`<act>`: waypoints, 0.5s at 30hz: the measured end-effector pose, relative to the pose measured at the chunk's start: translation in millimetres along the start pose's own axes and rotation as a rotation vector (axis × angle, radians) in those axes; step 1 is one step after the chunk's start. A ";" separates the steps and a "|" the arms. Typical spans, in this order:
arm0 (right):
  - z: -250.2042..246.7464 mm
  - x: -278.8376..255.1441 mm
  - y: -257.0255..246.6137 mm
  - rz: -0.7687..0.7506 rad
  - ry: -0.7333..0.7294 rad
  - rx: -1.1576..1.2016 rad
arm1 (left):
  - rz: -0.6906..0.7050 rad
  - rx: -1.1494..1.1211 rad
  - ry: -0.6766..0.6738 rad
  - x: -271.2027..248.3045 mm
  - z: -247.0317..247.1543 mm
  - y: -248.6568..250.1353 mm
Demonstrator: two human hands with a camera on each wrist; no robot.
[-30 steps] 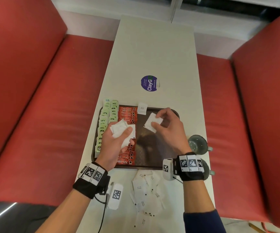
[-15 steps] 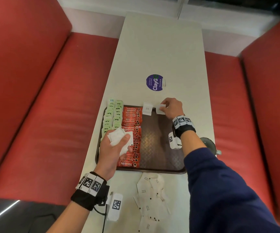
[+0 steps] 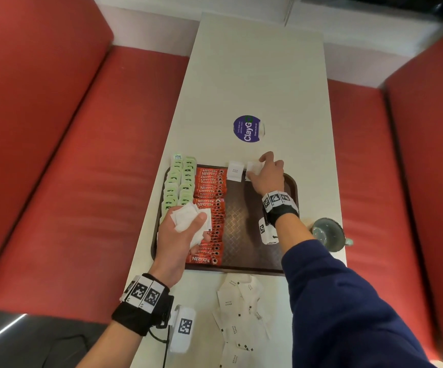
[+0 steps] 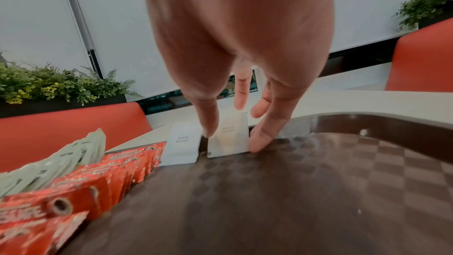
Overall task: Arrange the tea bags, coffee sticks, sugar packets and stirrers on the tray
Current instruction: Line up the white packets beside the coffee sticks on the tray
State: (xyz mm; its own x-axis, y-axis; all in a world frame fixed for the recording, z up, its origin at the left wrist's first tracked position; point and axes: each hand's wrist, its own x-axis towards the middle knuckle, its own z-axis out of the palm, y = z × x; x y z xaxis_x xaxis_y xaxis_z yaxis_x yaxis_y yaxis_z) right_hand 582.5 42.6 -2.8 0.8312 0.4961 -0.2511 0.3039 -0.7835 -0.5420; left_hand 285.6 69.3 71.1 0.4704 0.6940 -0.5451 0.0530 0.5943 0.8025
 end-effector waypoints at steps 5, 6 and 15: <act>12.8 -6.8 -5.4 0.012 0.019 0.000 | -0.008 0.008 0.000 0.1 -0.5 -2.0; 14.5 -6.4 -6.4 0.011 0.021 -0.010 | -0.010 0.007 0.002 0.0 -0.7 -2.3; 21.3 -2.1 -5.1 0.001 0.006 -0.034 | -0.025 -0.020 0.021 -1.2 -3.7 -5.5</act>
State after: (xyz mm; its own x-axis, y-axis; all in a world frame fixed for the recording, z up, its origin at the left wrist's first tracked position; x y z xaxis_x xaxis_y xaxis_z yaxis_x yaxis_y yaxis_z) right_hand 569.3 53.6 -16.5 0.8342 0.4933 -0.2463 0.3189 -0.7961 -0.5143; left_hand 281.5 66.7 66.4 0.4503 0.6869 -0.5704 0.0474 0.6195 0.7835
